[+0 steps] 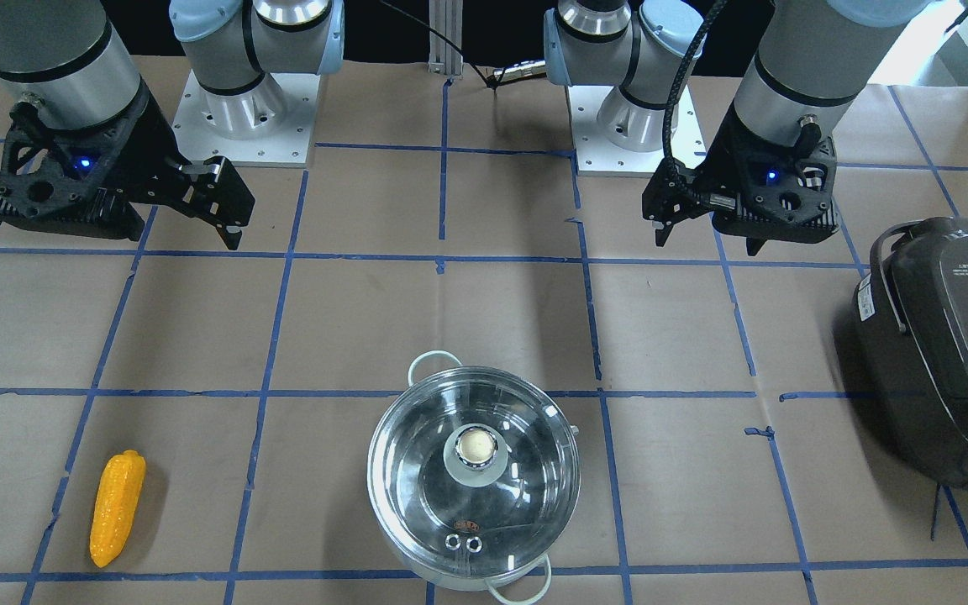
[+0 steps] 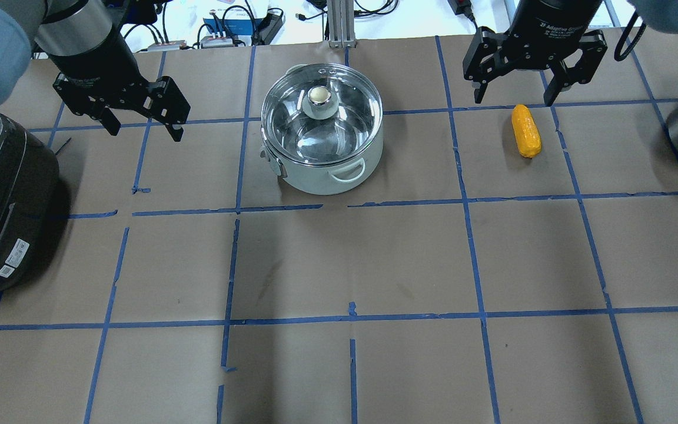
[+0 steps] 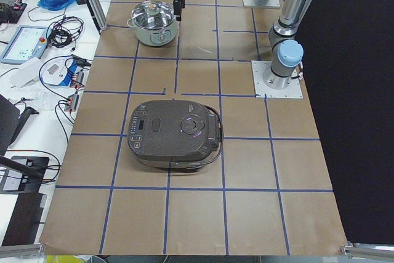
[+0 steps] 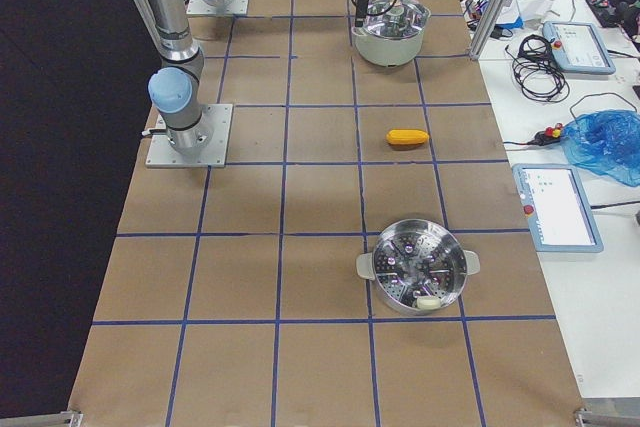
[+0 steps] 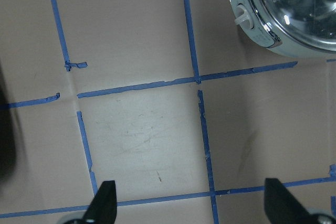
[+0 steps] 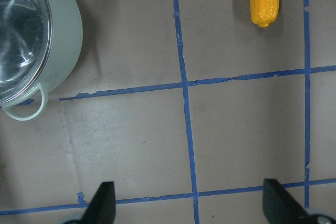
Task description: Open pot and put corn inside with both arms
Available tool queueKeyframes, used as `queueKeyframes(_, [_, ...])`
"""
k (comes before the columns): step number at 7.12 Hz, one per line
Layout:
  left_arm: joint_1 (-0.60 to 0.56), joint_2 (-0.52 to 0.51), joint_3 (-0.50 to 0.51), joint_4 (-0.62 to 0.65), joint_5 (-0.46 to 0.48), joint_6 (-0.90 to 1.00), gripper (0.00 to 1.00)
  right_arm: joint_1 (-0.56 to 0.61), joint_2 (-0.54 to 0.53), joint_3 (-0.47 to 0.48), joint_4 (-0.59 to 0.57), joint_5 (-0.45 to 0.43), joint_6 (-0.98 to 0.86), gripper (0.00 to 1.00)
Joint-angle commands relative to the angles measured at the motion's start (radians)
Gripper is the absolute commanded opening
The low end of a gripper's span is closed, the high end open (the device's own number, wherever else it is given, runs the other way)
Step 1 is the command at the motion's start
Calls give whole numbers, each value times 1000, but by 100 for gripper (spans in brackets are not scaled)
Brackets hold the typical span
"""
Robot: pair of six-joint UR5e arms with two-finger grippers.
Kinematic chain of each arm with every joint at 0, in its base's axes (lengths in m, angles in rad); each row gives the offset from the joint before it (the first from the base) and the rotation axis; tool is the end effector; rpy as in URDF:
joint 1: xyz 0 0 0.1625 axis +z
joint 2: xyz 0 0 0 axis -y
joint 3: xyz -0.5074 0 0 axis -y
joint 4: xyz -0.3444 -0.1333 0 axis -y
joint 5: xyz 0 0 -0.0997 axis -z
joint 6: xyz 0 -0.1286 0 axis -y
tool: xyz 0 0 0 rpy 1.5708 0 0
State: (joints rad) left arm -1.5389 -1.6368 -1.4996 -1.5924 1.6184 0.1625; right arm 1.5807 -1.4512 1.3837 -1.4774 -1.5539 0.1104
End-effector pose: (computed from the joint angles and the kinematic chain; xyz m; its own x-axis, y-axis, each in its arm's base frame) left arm -0.1120 -0.4793 0.5405 -0.9904 0.1310 -0.0443 0.1301 0.9912 0.0239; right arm 0.1404 -0.4991 0.5584 -0.9948 0.1007 -0.0139 0.1003 0.9946 0.0276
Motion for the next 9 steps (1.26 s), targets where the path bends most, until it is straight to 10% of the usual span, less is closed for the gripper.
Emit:
queueKeyframes(1, [0,-1,-1,0,0,0,100,1,-2,-2,0,-9,0,100])
queueKeyframes(6, [-4,-41,28,11,-3,-20,100,-147,143,-78,-14,-19,-95,100])
queueKeyframes(9, [-131,-162,61,183,-38,-104,100,-212,435,-86,-355,-22,-299,99])
